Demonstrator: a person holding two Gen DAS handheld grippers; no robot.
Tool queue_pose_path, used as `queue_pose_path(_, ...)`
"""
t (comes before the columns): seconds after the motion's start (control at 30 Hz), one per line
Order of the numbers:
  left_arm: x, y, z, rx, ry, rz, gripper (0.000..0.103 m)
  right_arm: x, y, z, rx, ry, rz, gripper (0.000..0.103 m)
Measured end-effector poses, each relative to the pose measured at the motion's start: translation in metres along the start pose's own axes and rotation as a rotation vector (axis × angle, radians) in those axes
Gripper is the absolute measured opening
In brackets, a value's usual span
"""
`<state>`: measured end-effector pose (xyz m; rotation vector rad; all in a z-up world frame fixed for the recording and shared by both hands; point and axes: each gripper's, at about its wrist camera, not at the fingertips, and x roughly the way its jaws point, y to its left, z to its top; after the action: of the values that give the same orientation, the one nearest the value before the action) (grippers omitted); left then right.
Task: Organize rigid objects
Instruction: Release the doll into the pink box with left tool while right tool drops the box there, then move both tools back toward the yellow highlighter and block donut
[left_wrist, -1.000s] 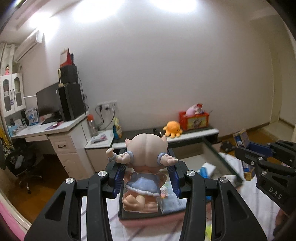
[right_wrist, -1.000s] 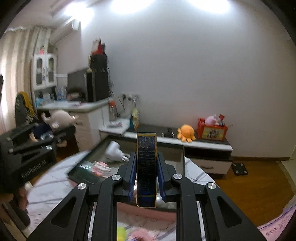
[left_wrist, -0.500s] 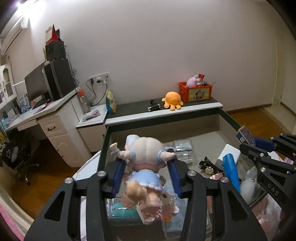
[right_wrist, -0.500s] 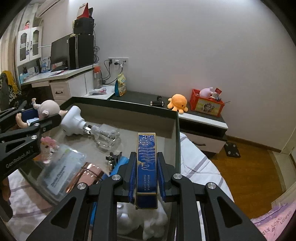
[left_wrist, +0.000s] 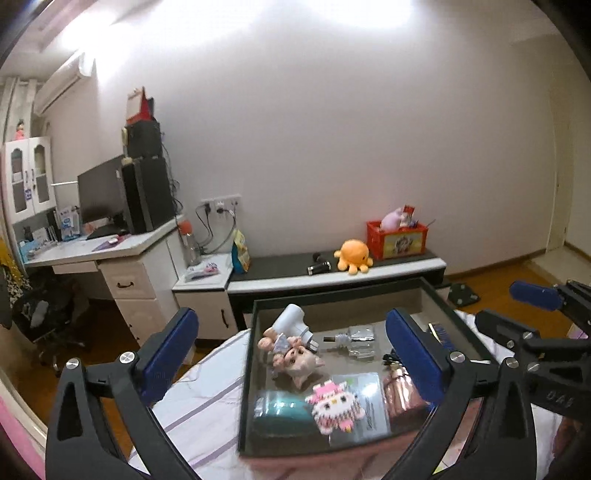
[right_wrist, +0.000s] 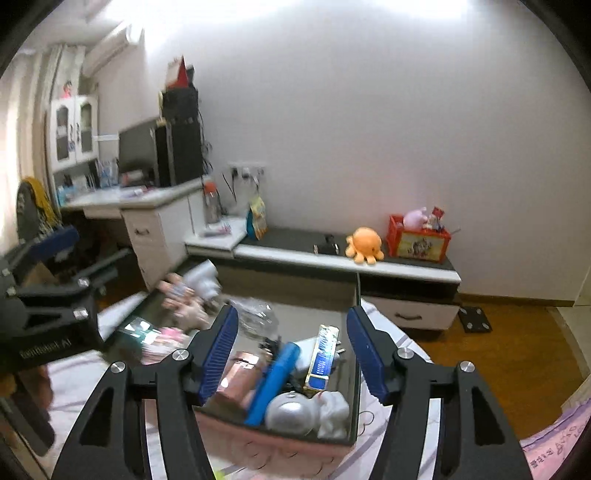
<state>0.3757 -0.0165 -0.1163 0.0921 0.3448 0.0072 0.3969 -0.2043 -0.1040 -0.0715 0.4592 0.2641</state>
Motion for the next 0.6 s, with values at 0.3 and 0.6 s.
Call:
queue_pose_path(0.3, -0.102, 0.023, -0.007, -0.061, -0.089, -0.008, 0.103, -0.094, 0.023, -0.005, 0.011, -0.127, 0.018, 0.081)
queue_pose_path(0.6, -0.18, 0.026, -0.019, -0.075, -0.134, -0.009, 0.103, -0.163, 0.038, -0.023, 0.066, -0.224, -0.018, 0.103)
